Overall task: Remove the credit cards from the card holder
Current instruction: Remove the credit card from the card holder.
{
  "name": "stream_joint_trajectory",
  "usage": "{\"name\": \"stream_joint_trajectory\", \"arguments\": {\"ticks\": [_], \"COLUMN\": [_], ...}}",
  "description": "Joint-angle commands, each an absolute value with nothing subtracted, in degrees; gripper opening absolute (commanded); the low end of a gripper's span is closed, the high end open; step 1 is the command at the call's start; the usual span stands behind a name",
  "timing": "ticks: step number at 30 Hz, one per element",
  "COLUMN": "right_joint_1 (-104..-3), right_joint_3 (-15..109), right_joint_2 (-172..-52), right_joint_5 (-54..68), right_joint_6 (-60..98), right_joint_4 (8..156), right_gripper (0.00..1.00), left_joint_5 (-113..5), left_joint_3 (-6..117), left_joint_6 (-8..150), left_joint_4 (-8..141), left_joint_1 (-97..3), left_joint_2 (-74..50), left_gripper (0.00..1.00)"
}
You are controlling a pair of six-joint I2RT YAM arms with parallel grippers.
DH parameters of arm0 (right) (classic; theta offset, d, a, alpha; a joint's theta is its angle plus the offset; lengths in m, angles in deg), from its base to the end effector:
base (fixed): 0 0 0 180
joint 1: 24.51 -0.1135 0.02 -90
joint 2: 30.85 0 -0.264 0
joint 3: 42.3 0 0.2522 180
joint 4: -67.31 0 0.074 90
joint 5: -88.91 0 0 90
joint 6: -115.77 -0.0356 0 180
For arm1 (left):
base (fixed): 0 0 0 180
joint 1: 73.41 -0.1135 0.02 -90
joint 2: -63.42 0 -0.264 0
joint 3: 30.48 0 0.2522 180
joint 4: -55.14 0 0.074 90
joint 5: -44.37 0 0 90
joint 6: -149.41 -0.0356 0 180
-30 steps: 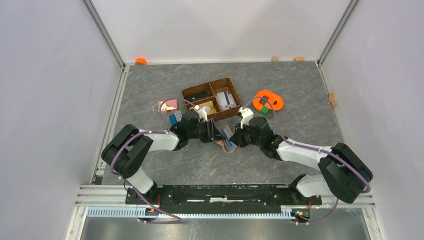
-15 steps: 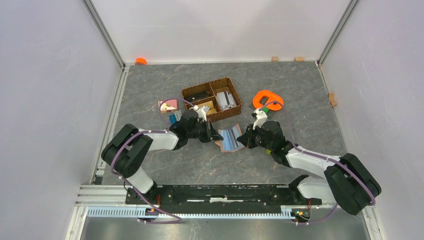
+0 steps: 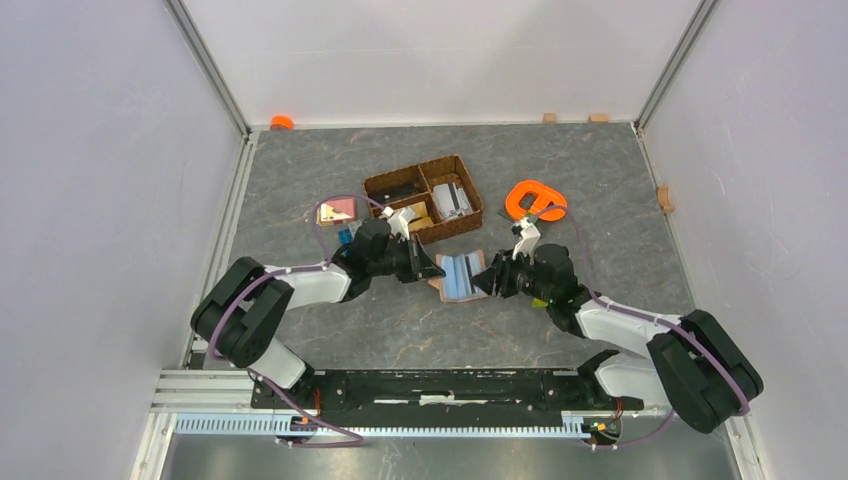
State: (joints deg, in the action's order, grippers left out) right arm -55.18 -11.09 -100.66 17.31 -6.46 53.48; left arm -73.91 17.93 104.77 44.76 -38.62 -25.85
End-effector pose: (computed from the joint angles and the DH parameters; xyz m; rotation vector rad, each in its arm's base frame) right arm 0.1868 0.1238 0.1588 -0.1908 2.1224 1.0005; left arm 0.2352 -0.1840 0.1590 0.1188 2.3347 -1.2978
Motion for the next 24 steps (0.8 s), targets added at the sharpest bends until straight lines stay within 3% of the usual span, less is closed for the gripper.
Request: {"name": "stream_joint_trajectory", "arguments": {"ticks": [1,6,11,15,24], "right_joint_1": [-54.9,-54.7,-54.7,-54.7,-54.6], "right_joint_3": [-12.9,-13.6,-15.1,-18.3,-16.7], "right_joint_2": [-96.9,-89.4,-82.0,-79.1,-92.1], "right_joint_5": [16.3,8.7,7.5,12.8,26.7], "right_joint_6": [-6.0,-3.7,-3.0,-3.6,-7.2], "right_joint_4": [52.2,56.4,54.8,47.3,37.3], "right_gripper": [0.59,0.98,0.98,0.91,0.55], "left_joint_5": [-75.7,-77.5,-78.8,-78.2,-78.6], "left_joint_3": [17.3,15.6,13.5,12.7,13.2], "left_joint_6": [104.6,106.9,108.6,108.2,108.8], "left_joint_4": [40.5,36.3,30.9,30.5,30.3], "left_joint_1": [-39.0,-39.0,-39.0,-39.0,-38.9], "left_joint_2": [-22.2,-20.3,-18.2,-16.4,-18.6], "left_gripper": [0.02,0.02,0.02,0.02,0.02]}}
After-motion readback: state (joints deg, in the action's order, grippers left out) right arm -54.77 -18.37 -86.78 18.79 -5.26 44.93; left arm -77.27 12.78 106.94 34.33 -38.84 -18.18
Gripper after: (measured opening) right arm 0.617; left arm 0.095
